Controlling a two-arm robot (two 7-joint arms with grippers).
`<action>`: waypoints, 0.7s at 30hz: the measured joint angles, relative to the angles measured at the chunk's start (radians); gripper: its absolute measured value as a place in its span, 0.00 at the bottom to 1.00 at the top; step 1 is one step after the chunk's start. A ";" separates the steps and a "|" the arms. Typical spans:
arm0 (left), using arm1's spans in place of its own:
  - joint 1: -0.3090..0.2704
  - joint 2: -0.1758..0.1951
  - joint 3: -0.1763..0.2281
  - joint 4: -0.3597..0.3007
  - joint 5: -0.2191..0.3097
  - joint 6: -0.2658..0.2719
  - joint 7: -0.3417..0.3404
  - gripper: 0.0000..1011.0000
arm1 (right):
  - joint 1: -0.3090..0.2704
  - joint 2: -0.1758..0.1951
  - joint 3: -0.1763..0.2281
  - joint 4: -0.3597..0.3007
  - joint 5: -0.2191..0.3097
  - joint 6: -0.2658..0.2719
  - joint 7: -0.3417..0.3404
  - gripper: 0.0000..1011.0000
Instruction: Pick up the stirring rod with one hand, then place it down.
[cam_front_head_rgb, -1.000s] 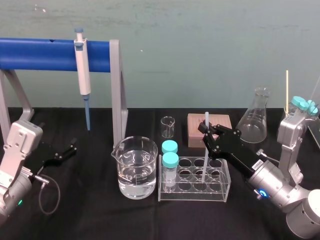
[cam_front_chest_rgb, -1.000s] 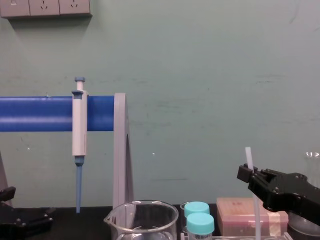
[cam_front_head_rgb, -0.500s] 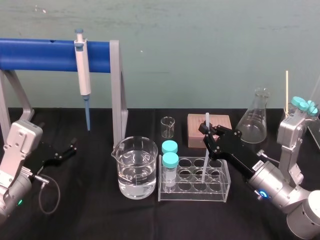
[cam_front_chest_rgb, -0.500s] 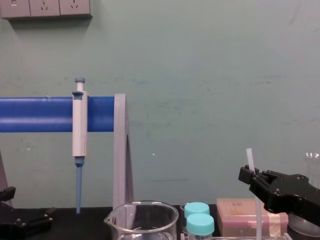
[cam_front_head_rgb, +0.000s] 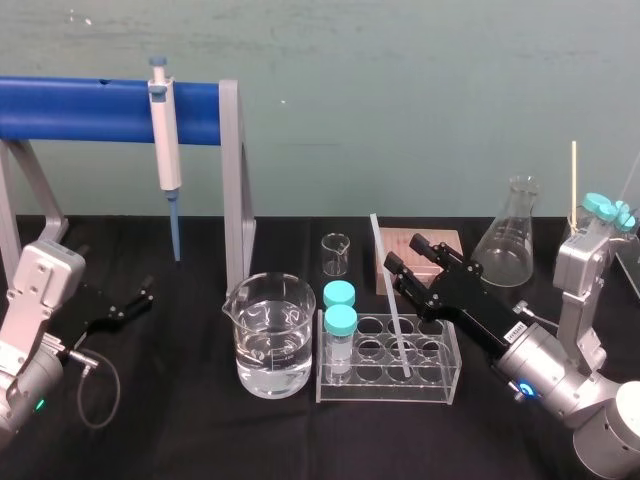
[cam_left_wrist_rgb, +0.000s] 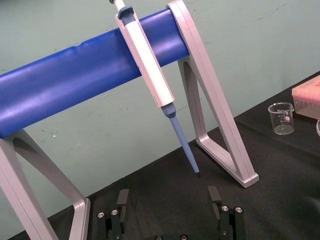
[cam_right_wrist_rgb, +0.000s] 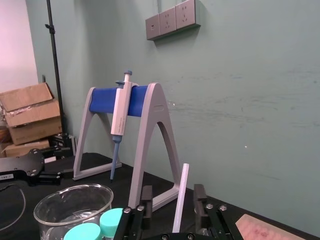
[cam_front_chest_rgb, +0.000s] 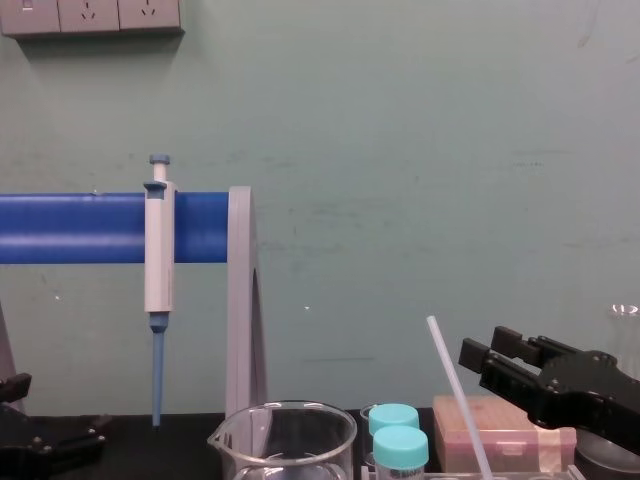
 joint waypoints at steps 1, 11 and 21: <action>0.000 0.000 0.000 0.000 0.000 0.000 0.000 0.99 | 0.000 0.000 0.000 0.000 0.000 0.000 0.000 0.52; 0.000 0.000 0.000 0.000 0.000 0.000 0.000 0.99 | 0.001 0.000 0.000 0.000 0.002 0.000 0.001 0.83; 0.000 0.000 0.000 0.000 0.000 0.000 0.000 0.99 | -0.037 0.001 0.064 -0.076 -0.032 0.015 -0.135 0.99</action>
